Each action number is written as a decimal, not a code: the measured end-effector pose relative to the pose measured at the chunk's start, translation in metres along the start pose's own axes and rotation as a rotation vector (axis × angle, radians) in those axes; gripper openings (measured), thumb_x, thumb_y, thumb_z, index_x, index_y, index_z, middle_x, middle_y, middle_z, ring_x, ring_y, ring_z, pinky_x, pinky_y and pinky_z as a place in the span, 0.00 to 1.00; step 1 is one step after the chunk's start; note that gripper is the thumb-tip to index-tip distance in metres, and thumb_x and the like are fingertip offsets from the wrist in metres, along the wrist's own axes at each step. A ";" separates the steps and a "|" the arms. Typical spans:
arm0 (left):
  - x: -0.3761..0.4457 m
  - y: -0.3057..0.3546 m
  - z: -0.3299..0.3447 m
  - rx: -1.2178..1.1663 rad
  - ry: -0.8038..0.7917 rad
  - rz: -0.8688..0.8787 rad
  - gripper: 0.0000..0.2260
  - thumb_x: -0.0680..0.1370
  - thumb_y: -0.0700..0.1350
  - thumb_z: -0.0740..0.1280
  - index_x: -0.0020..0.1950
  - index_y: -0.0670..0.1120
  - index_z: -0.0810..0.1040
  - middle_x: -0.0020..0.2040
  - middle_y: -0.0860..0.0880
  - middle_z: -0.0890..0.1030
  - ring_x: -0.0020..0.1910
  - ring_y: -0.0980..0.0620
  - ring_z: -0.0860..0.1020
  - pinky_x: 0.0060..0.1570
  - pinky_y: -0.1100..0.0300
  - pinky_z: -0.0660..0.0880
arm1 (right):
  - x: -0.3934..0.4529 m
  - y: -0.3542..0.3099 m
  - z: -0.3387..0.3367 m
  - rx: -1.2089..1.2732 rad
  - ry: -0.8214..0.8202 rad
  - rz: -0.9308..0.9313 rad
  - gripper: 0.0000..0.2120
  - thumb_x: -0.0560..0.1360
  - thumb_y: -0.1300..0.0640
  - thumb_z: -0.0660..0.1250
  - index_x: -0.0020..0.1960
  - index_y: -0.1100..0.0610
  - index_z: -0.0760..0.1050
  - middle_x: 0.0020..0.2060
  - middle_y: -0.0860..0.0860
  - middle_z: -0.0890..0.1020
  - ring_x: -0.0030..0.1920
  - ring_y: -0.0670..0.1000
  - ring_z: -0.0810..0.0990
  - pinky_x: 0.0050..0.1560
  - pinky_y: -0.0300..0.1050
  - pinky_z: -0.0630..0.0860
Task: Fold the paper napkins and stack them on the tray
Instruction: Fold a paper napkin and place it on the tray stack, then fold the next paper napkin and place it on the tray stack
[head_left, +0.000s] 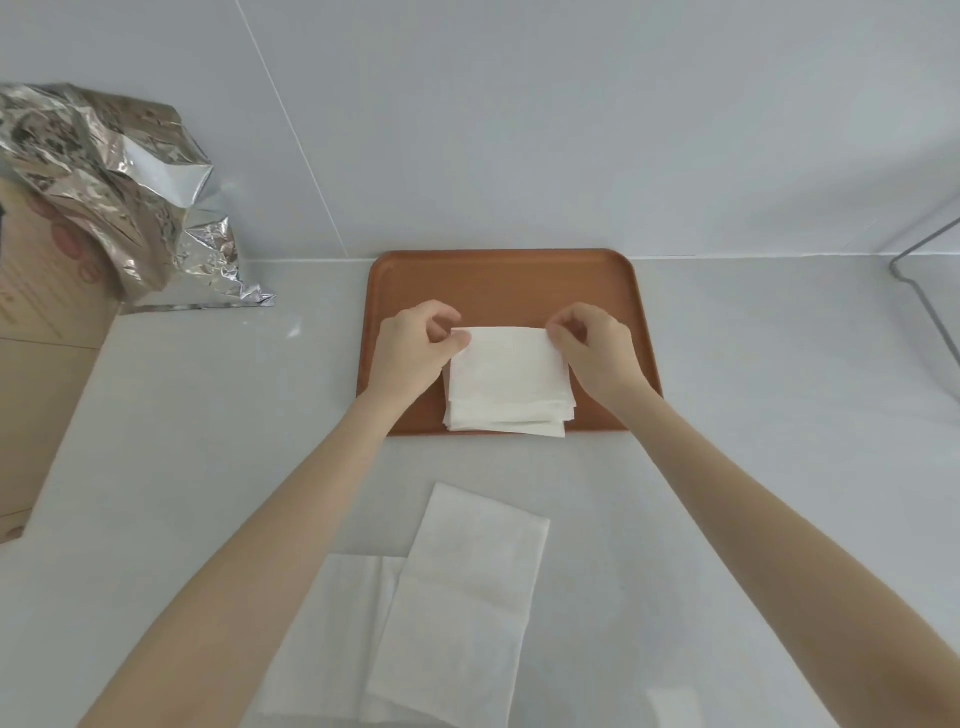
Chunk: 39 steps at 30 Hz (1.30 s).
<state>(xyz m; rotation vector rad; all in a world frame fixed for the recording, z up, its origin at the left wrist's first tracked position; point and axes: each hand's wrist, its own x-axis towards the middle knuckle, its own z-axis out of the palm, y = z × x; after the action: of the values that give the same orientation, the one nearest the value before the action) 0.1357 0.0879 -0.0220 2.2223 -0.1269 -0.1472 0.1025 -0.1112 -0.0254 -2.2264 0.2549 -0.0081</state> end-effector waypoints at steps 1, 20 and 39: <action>-0.001 0.000 0.000 0.006 0.006 -0.006 0.09 0.70 0.46 0.71 0.49 0.47 0.78 0.31 0.50 0.78 0.34 0.57 0.75 0.37 0.68 0.68 | -0.001 -0.001 0.000 -0.020 0.015 -0.006 0.04 0.74 0.60 0.61 0.44 0.56 0.76 0.43 0.56 0.79 0.41 0.53 0.75 0.43 0.49 0.72; -0.124 -0.022 -0.012 0.315 -0.297 0.074 0.09 0.71 0.44 0.70 0.50 0.46 0.78 0.50 0.45 0.77 0.50 0.48 0.75 0.50 0.50 0.74 | -0.155 0.010 0.013 -0.360 -0.281 -0.083 0.07 0.71 0.53 0.68 0.47 0.55 0.76 0.45 0.50 0.77 0.42 0.51 0.76 0.39 0.43 0.69; -0.155 0.080 -0.060 -0.127 -0.064 0.342 0.09 0.70 0.35 0.69 0.45 0.48 0.80 0.38 0.59 0.77 0.34 0.64 0.74 0.36 0.75 0.68 | -0.183 -0.067 -0.084 -0.009 0.097 -0.290 0.10 0.69 0.67 0.67 0.45 0.53 0.78 0.36 0.42 0.78 0.36 0.42 0.74 0.36 0.27 0.68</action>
<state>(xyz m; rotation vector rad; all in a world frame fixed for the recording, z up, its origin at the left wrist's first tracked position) -0.0119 0.1081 0.0870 2.0367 -0.5149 -0.0366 -0.0730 -0.1023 0.0943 -2.2565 -0.0170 -0.2729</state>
